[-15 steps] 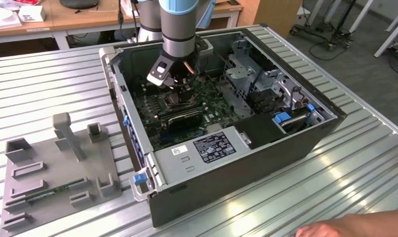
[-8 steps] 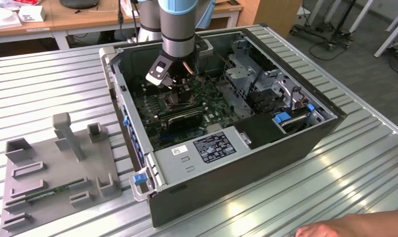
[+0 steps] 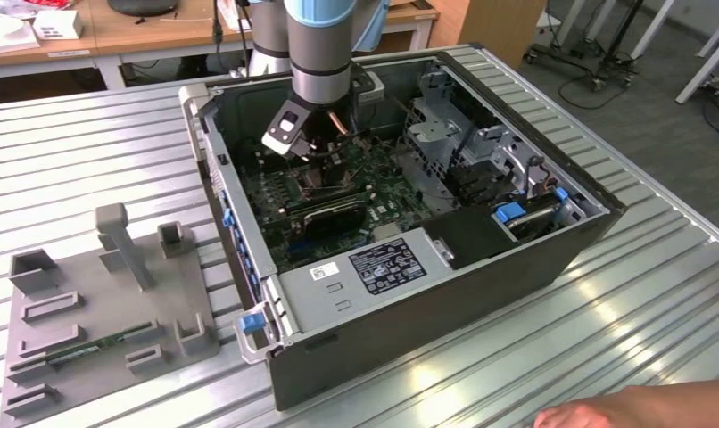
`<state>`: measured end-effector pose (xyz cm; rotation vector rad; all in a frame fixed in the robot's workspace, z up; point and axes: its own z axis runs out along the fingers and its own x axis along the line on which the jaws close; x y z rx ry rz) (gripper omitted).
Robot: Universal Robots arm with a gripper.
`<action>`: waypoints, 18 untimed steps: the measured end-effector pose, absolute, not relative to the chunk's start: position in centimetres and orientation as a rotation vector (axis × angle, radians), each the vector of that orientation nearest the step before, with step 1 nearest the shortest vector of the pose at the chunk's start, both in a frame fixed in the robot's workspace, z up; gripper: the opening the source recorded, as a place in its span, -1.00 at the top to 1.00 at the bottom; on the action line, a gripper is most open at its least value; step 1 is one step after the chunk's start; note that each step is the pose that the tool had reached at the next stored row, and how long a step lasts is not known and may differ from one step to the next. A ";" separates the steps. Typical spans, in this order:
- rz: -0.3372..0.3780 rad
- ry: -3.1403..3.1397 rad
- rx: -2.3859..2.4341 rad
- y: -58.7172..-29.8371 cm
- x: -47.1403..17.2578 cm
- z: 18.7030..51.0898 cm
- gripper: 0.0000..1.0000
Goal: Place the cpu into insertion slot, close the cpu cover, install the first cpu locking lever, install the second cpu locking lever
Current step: 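Place the cpu into insertion slot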
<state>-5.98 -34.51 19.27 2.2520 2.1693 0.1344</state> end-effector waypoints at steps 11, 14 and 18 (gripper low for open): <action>0.135 2.158 2.262 -34.5 -6.0 19.1 -0.08; 0.134 2.158 2.262 -34.5 -6.0 19.1 -0.08; 0.134 2.158 2.262 -34.5 -6.0 19.1 -0.08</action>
